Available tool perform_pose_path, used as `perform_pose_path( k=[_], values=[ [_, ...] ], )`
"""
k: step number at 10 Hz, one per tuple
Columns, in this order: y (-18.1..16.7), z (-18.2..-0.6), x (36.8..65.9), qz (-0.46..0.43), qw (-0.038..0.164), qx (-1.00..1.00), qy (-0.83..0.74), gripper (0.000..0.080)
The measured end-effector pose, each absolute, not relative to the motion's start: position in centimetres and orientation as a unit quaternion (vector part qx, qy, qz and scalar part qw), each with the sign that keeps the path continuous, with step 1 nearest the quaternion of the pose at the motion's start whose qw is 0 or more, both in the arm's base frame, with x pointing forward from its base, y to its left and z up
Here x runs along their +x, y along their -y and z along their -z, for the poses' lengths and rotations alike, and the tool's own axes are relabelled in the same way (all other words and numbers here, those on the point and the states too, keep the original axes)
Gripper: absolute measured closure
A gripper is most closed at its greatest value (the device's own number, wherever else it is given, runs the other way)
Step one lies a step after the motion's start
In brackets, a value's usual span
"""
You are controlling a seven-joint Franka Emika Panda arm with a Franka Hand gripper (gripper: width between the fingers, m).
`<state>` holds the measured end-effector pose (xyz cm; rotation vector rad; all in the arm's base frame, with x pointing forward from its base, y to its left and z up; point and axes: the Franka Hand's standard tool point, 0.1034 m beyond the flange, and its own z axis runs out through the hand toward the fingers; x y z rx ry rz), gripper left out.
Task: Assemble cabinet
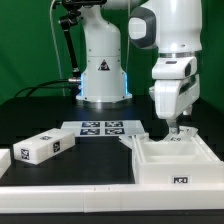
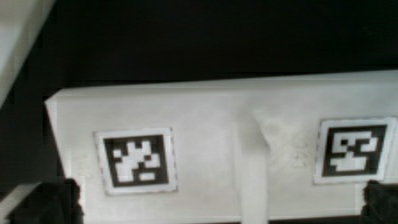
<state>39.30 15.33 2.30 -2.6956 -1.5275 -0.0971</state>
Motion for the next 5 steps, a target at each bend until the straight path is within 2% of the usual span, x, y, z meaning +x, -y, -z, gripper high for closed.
perform_pose_path(
  k=[3,4,5],
  values=[
    [-15.47,-1.07,38.71,0.028,0.027,-0.87,0.491,0.0003],
    [-15.51,-1.12,38.84,0.029,0.027,-0.87,0.491,0.0091],
    [-15.49,-1.02,38.72,0.028,0.028,-0.87,0.491,0.0226]
  ],
)
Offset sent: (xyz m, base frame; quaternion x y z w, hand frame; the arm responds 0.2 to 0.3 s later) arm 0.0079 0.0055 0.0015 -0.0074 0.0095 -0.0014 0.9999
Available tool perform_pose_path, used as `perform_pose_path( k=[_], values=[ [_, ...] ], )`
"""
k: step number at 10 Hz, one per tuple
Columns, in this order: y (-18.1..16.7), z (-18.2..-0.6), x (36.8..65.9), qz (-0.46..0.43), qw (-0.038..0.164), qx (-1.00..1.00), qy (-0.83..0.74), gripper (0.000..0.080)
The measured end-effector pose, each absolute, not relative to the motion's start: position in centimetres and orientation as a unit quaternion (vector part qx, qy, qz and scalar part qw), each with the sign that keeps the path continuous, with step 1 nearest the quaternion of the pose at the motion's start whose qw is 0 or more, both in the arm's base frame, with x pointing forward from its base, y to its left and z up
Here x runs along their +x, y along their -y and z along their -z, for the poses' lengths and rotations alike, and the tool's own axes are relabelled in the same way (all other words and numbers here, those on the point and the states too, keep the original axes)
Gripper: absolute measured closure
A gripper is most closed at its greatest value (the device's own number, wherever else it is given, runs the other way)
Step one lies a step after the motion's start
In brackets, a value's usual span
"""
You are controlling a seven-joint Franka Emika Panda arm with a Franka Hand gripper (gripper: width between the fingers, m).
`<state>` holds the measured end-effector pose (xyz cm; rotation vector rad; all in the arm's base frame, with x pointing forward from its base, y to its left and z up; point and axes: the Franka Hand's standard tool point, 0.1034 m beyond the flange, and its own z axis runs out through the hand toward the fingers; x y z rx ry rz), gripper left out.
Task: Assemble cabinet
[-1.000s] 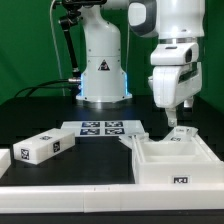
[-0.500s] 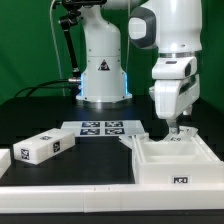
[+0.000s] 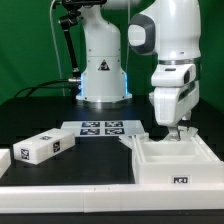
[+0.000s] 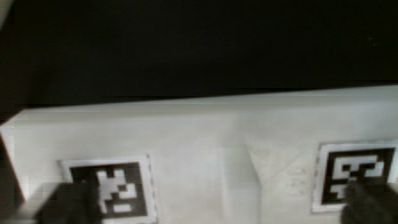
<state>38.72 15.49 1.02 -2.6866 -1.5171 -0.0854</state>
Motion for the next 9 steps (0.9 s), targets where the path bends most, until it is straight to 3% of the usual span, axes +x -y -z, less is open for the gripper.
perform_pose_path(
  k=[1,2,3,4,5,9],
  values=[
    [-15.49,-0.96,38.63,0.027,0.028,-0.87,0.491,0.0226],
    [-15.48,-0.91,38.6,0.026,0.028,-0.87,0.492,0.0422],
    [-15.53,-0.91,38.65,0.028,0.028,-0.87,0.492,0.0564],
    [-15.54,-0.91,38.66,0.028,0.028,-0.87,0.492,0.0564],
    [-15.54,-0.91,38.68,0.028,0.028,-0.87,0.492,0.0707],
    [-15.54,-0.91,38.68,0.028,0.028,-0.87,0.492,0.0731]
  ],
)
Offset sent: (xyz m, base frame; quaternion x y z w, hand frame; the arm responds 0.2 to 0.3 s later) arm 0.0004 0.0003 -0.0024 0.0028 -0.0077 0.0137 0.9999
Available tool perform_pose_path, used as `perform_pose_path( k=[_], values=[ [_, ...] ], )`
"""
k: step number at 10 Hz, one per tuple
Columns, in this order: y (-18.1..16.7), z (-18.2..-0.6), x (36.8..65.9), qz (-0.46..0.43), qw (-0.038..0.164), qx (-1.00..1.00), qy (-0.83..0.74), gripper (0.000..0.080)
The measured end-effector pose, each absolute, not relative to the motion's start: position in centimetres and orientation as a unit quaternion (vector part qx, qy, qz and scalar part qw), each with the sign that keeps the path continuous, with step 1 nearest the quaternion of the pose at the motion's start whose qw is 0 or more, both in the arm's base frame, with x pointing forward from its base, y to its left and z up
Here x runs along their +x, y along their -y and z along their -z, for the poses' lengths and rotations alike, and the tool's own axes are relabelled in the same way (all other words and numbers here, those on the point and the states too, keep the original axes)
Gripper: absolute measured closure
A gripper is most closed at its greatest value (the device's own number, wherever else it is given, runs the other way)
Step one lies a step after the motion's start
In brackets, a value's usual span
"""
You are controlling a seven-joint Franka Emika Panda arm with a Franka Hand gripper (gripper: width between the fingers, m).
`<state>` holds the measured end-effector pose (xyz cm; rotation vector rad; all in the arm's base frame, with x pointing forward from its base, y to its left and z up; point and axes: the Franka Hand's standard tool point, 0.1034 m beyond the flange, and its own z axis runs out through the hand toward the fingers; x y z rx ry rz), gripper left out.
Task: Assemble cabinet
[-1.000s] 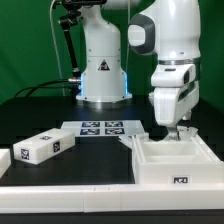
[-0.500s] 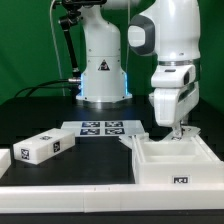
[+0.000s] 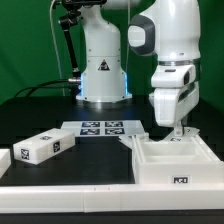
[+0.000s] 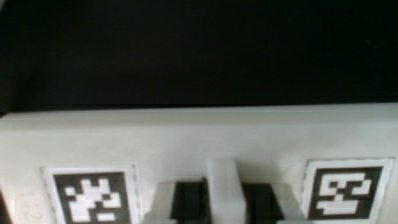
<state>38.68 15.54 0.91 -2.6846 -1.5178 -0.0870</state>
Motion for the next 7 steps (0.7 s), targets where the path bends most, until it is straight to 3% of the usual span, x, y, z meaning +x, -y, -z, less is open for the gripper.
perform_pose_path(
  k=[7],
  values=[
    [-13.1,-4.4,40.5,-0.004,0.007,-0.795,0.607,0.073]
  ],
)
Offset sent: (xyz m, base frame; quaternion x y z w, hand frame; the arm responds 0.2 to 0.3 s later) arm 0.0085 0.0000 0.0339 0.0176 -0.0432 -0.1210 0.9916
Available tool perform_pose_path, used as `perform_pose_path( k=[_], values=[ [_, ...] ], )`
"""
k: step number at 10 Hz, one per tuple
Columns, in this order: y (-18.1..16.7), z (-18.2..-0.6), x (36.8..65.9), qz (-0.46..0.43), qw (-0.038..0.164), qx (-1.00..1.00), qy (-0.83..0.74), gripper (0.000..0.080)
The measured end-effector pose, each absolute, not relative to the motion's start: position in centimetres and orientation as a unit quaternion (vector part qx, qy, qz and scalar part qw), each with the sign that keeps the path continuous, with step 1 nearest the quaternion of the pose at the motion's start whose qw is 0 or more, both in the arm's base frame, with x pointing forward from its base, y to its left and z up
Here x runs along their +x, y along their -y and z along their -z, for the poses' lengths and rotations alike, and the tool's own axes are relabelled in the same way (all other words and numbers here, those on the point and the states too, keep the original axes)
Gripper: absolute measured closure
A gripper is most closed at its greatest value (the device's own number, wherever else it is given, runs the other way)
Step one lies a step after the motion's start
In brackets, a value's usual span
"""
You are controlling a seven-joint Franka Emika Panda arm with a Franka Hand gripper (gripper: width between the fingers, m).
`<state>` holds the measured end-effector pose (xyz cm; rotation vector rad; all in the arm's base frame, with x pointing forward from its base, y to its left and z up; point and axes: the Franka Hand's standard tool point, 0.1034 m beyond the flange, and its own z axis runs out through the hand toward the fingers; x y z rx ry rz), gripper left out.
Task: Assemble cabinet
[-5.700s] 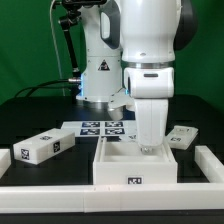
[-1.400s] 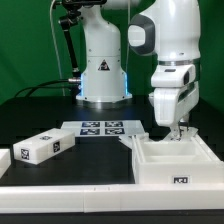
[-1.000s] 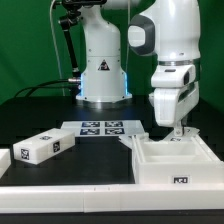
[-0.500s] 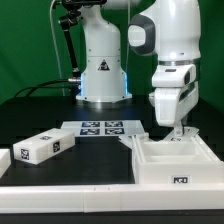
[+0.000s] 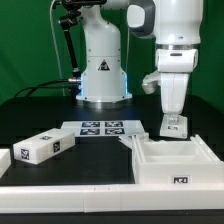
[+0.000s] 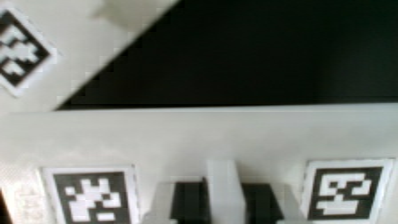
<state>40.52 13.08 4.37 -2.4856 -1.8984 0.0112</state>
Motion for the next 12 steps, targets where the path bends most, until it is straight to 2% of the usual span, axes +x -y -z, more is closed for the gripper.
perform_pose_path(
  k=[3,7,12],
  values=[
    [-13.0,-4.2,40.4,-0.006,0.008,-0.794,0.607,0.0729],
    [-12.9,-5.1,43.5,0.013,-0.005,-0.748,0.664,0.0729],
    [-12.7,-5.1,44.2,0.012,-0.009,-0.738,0.675,0.0729]
  ],
)
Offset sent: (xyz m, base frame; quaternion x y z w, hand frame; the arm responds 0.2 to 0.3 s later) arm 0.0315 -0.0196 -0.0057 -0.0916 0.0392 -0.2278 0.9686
